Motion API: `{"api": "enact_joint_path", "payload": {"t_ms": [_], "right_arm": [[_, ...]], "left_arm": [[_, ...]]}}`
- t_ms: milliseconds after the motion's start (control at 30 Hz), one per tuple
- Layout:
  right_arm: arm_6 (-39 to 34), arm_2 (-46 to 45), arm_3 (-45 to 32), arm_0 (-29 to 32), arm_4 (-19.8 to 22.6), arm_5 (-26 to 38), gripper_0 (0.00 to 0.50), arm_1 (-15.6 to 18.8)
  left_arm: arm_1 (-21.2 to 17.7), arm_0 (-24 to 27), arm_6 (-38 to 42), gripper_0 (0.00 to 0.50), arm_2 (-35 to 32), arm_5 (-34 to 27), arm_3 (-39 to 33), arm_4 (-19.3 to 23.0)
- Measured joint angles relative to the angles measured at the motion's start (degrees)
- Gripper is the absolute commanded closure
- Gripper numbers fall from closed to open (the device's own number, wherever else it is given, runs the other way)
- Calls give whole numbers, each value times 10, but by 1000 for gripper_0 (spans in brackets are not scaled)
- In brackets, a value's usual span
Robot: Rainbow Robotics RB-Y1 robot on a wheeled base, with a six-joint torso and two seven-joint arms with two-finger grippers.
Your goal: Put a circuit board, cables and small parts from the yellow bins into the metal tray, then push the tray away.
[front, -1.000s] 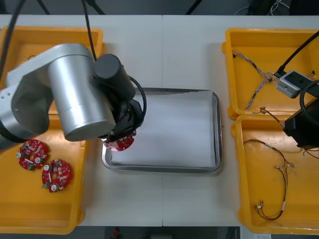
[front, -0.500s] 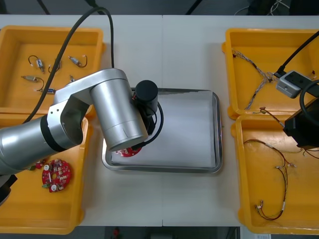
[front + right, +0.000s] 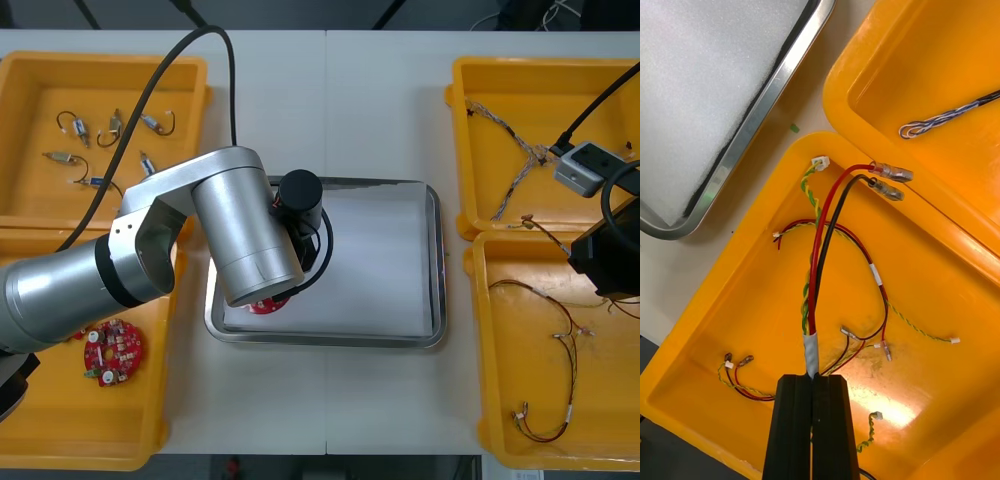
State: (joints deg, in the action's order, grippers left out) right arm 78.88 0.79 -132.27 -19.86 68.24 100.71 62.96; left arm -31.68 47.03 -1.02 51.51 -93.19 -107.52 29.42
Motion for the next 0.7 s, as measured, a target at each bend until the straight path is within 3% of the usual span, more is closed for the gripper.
{"api": "enact_joint_path", "payload": {"t_ms": [133,200,233,267,433,500,700], "right_arm": [[0,0,0,0,0,0,500,0],[0,0,0,0,0,0,500,0],[0,0,0,0,0,0,500,0],[0,0,0,0,0,0,500,0],[0,0,0,0,0,0,500,0],[0,0,0,0,0,0,500,0],[0,0,0,0,0,0,500,0]], "left_arm": [[0,0,0,492,7,8,0,0],[0,0,0,444,10,11,0,-1],[0,0,0,379,11,11,0,-1],[0,0,0,271,12,11,0,-1],[0,0,0,95,12,11,0,-1],[0,0,0,50,12,11,0,-1],[0,0,0,0,12,11,0,-3]]}}
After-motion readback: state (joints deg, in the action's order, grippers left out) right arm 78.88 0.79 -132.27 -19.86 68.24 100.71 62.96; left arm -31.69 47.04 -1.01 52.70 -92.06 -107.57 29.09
